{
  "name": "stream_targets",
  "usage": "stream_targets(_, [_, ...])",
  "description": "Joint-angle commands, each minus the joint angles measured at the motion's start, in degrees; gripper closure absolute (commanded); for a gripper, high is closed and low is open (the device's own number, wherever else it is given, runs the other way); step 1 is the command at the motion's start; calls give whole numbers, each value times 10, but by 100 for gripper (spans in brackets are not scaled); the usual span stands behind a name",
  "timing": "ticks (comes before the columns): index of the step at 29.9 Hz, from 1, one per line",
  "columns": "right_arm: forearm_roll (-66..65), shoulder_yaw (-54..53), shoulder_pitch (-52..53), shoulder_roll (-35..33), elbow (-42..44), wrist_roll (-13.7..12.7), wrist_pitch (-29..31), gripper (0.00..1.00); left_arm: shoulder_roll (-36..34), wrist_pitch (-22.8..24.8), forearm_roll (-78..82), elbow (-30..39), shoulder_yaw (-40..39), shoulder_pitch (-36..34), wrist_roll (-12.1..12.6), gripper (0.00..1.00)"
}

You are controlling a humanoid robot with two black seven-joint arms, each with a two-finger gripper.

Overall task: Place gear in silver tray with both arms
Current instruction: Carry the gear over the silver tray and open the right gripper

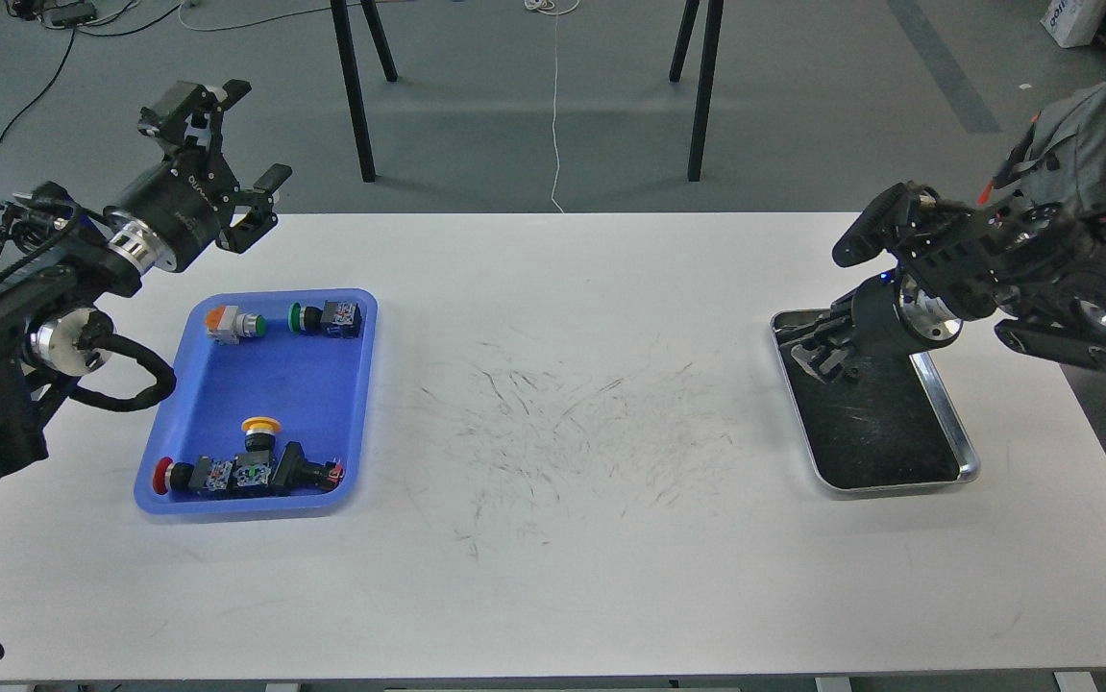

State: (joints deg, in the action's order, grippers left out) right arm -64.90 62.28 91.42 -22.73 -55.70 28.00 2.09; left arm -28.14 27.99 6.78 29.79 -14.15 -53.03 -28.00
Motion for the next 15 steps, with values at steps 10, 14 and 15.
stream_targets(10, [-46,9,-35,-85,-25,0,-1,98,12,0,1,-2,1,-1,0,0])
stream_targets(14, [-46,8,-55,-85,-18,0,-4,98,12,0,2,-2,1,-1,0,0])
stream_targets(15, [-46,7,-58,-84,-13,0,-4,98,11,0,2,-2,1,-1,0,0])
